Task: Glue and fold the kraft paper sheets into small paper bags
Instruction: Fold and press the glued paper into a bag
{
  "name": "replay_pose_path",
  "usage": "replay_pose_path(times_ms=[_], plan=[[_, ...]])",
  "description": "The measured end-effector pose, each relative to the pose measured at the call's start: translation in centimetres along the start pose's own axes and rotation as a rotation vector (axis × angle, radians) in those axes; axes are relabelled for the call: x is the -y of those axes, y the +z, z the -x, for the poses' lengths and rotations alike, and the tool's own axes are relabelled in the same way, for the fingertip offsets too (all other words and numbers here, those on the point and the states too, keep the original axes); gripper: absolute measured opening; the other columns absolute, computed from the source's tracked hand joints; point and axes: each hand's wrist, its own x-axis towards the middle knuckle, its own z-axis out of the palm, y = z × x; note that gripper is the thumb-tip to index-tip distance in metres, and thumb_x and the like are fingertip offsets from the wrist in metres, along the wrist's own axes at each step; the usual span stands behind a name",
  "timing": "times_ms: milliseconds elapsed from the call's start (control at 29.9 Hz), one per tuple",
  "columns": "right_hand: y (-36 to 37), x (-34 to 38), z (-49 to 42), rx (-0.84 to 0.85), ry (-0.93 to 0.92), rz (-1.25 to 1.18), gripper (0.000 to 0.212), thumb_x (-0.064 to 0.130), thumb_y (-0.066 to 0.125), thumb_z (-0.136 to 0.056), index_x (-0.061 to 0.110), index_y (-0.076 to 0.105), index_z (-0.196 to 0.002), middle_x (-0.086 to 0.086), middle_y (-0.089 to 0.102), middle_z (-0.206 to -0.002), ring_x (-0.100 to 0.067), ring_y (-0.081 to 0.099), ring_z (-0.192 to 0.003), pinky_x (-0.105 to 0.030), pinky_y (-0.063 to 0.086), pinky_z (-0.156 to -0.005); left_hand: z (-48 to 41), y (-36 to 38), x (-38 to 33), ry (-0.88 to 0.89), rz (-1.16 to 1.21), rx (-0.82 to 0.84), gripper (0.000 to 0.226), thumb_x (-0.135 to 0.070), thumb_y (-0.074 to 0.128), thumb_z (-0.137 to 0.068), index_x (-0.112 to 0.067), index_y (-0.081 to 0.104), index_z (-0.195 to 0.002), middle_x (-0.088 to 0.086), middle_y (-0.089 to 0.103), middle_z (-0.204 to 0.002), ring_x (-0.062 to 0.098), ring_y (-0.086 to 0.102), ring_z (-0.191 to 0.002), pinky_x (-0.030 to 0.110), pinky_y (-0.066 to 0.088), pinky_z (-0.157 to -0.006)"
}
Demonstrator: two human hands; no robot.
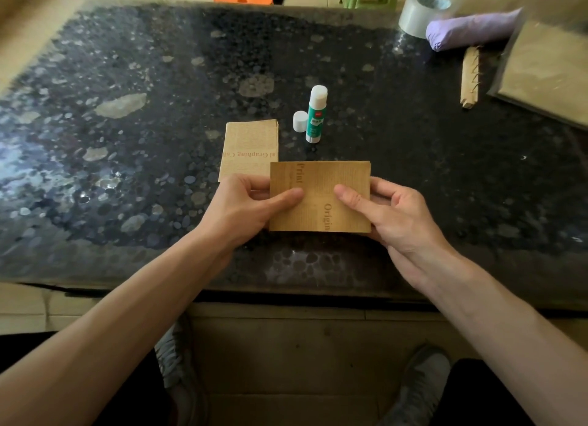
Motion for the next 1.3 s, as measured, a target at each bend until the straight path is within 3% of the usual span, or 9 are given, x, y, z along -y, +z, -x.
replay_pose_path(times_ms=[200, 434, 568, 768, 935, 1069, 1303], plan=[[0.8, -0.4, 0.5, -0.023, -0.008, 0.049, 0.036, 0.032, 0.090, -0.072, 0.021, 0.077, -0.105, 0.005, 0.081, -0.097, -0.009, 0.077, -0.093, -0.034, 0.061, -0.088, 0.5, 1.2, 0.6, 0.000, -0.022, 0.093, 0.028, -0.027, 0.078, -0.086, -0.013, 0.076, -0.110, -0.001, 0.079, -0.100, 0.011, 0.076, -0.094, 0.025, 0.061, -0.081], [0.8, -0.5, 0.7, -0.024, -0.042, 0.116, 0.033, 0.033, 0.091, -0.073, 0.020, 0.078, -0.100, 0.008, 0.080, -0.092, -0.005, 0.077, -0.088, -0.024, 0.062, -0.078, 0.4, 1.2, 0.9, -0.015, -0.020, 0.059, 0.028, -0.028, 0.079, -0.084, -0.011, 0.077, -0.107, 0.000, 0.079, -0.097, 0.013, 0.076, -0.093, 0.026, 0.061, -0.080], [0.5, -0.2, 0.2, -0.029, -0.017, 0.108, 0.039, 0.036, 0.091, -0.070, 0.023, 0.077, -0.103, 0.009, 0.080, -0.096, -0.005, 0.076, -0.092, -0.028, 0.061, -0.083, 0.4, 1.1, 0.5, -0.037, 0.033, 0.069, 0.022, -0.021, 0.074, -0.090, -0.008, 0.076, -0.107, 0.002, 0.079, -0.096, 0.015, 0.076, -0.092, 0.027, 0.063, -0.074], [-0.3, 0.3, -0.3, -0.030, -0.012, 0.106, 0.029, 0.030, 0.088, -0.076, 0.024, 0.076, -0.102, 0.008, 0.081, -0.095, -0.005, 0.077, -0.091, -0.028, 0.060, -0.083, 0.0, 0.5, 0.1, -0.057, 0.089, 0.082, 0.026, -0.020, 0.068, -0.094, -0.004, 0.073, -0.114, 0.006, 0.079, -0.104, 0.017, 0.075, -0.098, 0.028, 0.063, -0.075], [-0.6, 0.4, -0.6, -0.043, -0.033, 0.123, 0.020, 0.023, 0.083, -0.082, 0.027, 0.075, -0.101, 0.009, 0.081, -0.091, -0.003, 0.077, -0.087, -0.018, 0.060, -0.070, -0.3, 0.1, -0.1, -0.057, 0.101, 0.058, 0.023, -0.017, 0.067, -0.095, -0.003, 0.073, -0.111, 0.007, 0.079, -0.102, 0.018, 0.076, -0.096, 0.026, 0.063, -0.072], [-0.9, 0.4, -0.6, -0.050, -0.012, 0.114, 0.020, 0.021, 0.081, -0.085, 0.018, 0.077, -0.104, 0.002, 0.081, -0.093, -0.010, 0.078, -0.090, -0.027, 0.062, -0.079, -0.4, -0.2, 0.0, -0.088, 0.147, 0.038, 0.020, -0.018, 0.064, -0.097, -0.004, 0.073, -0.109, 0.006, 0.078, -0.104, 0.018, 0.076, -0.097, 0.025, 0.063, -0.070], [-1.0, 0.2, -0.9, -0.094, -0.019, 0.099, 0.022, 0.024, 0.081, -0.086, 0.017, 0.078, -0.107, 0.006, 0.081, -0.094, -0.006, 0.077, -0.092, -0.032, 0.062, -0.089, -0.1, 0.0, 0.0, -0.055, 0.139, 0.032, 0.020, -0.020, 0.062, -0.098, -0.009, 0.072, -0.112, 0.001, 0.078, -0.103, 0.016, 0.076, -0.096, 0.026, 0.063, -0.071]])
